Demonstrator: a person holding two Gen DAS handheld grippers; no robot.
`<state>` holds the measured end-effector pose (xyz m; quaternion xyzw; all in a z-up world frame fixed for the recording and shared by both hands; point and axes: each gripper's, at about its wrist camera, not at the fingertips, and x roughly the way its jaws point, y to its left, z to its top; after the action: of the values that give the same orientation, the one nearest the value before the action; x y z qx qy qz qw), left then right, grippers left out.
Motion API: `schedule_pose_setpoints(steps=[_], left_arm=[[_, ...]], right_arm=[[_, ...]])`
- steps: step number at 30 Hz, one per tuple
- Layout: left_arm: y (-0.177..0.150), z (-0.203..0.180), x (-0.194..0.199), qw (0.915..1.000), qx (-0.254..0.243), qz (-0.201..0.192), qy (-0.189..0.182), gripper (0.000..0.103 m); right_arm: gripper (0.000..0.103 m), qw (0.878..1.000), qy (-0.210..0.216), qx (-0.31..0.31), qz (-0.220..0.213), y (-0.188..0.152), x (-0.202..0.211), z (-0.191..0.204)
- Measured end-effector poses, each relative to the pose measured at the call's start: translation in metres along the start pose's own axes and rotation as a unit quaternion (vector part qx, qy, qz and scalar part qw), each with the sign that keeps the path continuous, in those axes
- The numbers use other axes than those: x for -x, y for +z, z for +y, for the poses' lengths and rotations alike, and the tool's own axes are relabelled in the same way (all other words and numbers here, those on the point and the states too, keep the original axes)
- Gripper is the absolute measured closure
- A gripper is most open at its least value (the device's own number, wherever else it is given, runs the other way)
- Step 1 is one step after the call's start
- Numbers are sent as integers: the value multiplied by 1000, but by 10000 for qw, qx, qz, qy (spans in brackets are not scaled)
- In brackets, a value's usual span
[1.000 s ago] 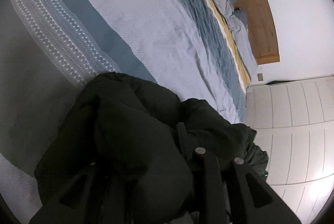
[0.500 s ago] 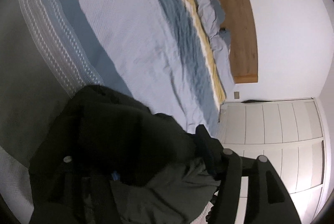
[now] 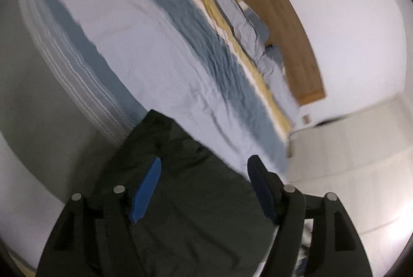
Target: Fold large clothes
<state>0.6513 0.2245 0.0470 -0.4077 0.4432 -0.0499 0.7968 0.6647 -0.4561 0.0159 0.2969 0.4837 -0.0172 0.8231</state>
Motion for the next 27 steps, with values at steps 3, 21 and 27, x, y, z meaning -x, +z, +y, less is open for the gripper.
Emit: schedule_pose_setpoints(steps=[3, 21, 27], left_arm=[[-30, -17, 4, 9976, -598, 11, 334, 34], [-214, -66, -82, 9582, -2666, 340, 976, 34], [-181, -96, -126, 9423, -3075, 327, 1280, 34]], right_arm=[[18, 9982, -59, 588, -103, -21, 12, 24], [18, 9583, -242, 2846, 97, -207, -44, 99], [16, 9562, -242, 2918, 18, -171, -84, 114]])
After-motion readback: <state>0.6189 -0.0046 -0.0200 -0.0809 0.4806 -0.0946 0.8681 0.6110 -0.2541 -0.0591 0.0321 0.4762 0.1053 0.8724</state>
